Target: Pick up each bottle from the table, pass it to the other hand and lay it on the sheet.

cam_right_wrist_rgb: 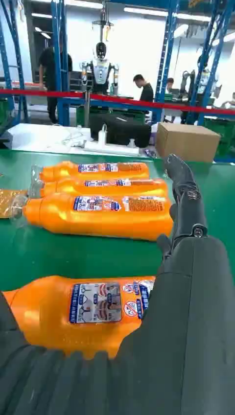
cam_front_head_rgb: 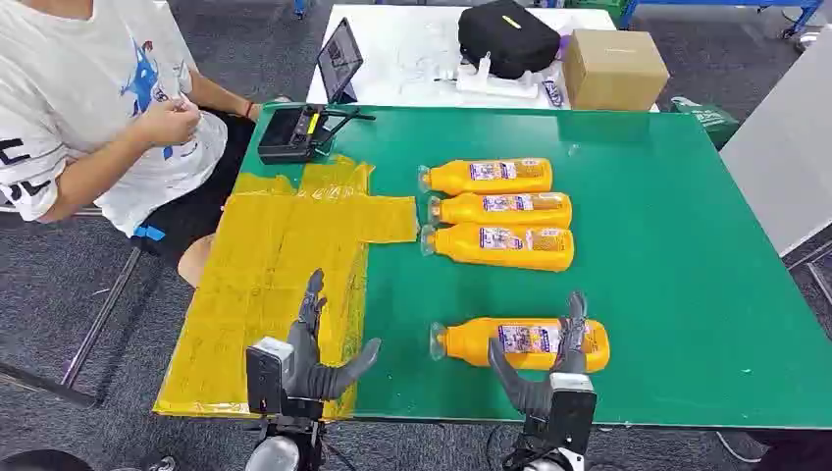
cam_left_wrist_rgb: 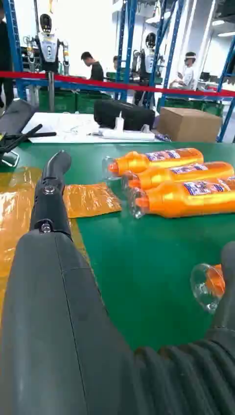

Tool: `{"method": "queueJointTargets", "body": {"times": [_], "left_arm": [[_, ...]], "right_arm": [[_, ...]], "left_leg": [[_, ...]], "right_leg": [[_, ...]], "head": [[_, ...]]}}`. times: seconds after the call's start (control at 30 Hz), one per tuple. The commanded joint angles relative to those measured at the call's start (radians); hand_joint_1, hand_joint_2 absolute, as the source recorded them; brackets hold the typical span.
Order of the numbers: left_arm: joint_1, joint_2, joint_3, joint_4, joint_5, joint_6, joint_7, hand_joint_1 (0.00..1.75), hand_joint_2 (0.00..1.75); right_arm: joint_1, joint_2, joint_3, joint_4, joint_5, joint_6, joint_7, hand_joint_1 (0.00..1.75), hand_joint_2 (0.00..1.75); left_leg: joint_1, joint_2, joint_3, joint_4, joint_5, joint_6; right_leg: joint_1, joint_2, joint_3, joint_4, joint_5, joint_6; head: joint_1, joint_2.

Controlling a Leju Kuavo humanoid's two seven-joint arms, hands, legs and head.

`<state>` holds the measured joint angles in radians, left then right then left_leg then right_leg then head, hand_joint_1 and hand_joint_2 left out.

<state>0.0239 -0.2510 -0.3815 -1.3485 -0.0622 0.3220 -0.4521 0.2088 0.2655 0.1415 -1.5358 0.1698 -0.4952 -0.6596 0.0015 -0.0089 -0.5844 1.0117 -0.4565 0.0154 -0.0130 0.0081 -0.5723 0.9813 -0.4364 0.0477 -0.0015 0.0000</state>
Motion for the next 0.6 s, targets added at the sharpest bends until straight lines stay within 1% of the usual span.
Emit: {"method": "queueJointTargets", "body": {"times": [0.03, 0.13, 0.17, 0.23, 0.33, 0.37, 0.6], "left_arm": [[-0.037, -0.011, -0.015, 0.064, 0.002, -0.005, 0.0, 0.0, 1.75], [-0.037, -0.011, -0.013, 0.063, 0.001, -0.006, -0.002, 0.0, 1.75], [-0.037, -0.011, -0.013, 0.063, 0.001, -0.006, -0.002, 0.0, 1.75], [-0.032, -0.01, -0.011, 0.062, 0.001, -0.007, -0.002, 0.0, 1.75], [-0.029, -0.01, -0.01, 0.061, 0.001, -0.008, -0.003, 0.0, 1.75], [-0.028, -0.011, -0.009, 0.06, 0.001, -0.008, -0.003, 0.0, 1.75], [-0.02, -0.01, -0.007, 0.049, 0.001, -0.012, -0.004, 0.0, 1.75]], "right_arm": [[-0.022, -0.032, -0.01, 0.014, -0.002, 0.005, -0.008, 0.0, 1.75], [-0.023, -0.03, -0.015, 0.014, 0.0, 0.006, -0.011, 0.0, 1.75], [-0.023, -0.03, -0.015, 0.014, 0.0, 0.006, -0.011, 0.0, 1.75], [-0.018, -0.03, -0.017, 0.014, 0.008, 0.006, -0.011, 0.0, 1.75], [-0.017, -0.03, -0.019, 0.014, 0.009, 0.007, -0.011, 0.0, 1.75], [-0.017, -0.029, -0.02, 0.016, 0.011, 0.01, -0.01, 0.0, 1.75], [-0.014, -0.031, -0.018, 0.015, 0.029, 0.014, -0.009, 0.0, 1.75]], "left_leg": [[0.001, 0.0, 0.002, 0.0, 0.0, -0.001], [0.002, 0.0, 0.004, 0.0, -0.001, -0.001], [0.001, 0.0, 0.002, 0.0, 0.0, -0.001], [0.001, 0.0, 0.002, 0.0, 0.0, -0.001], [0.002, 0.001, 0.004, 0.0, -0.001, -0.001], [0.001, 0.0, 0.002, -0.001, 0.0, -0.001], [0.001, 0.0, 0.002, 0.0, 0.0, -0.001]], "right_leg": [[0.001, -0.002, 0.003, -0.002, 0.0, -0.001], [0.002, -0.002, 0.005, -0.002, 0.0, -0.002], [0.001, -0.001, 0.002, -0.001, 0.0, -0.001], [0.001, -0.001, 0.002, -0.001, 0.0, -0.001], [0.003, -0.002, 0.006, -0.003, 0.0, -0.003], [0.001, -0.001, 0.003, -0.001, 0.0, -0.001], [0.001, -0.001, 0.002, -0.001, 0.0, -0.001]], "head": [[0.0, 0.0], [0.0, 0.0], [0.0, 0.0], [0.0, 0.0], [0.0, 0.0], [0.0, 0.0], [0.0, 0.0]]}}
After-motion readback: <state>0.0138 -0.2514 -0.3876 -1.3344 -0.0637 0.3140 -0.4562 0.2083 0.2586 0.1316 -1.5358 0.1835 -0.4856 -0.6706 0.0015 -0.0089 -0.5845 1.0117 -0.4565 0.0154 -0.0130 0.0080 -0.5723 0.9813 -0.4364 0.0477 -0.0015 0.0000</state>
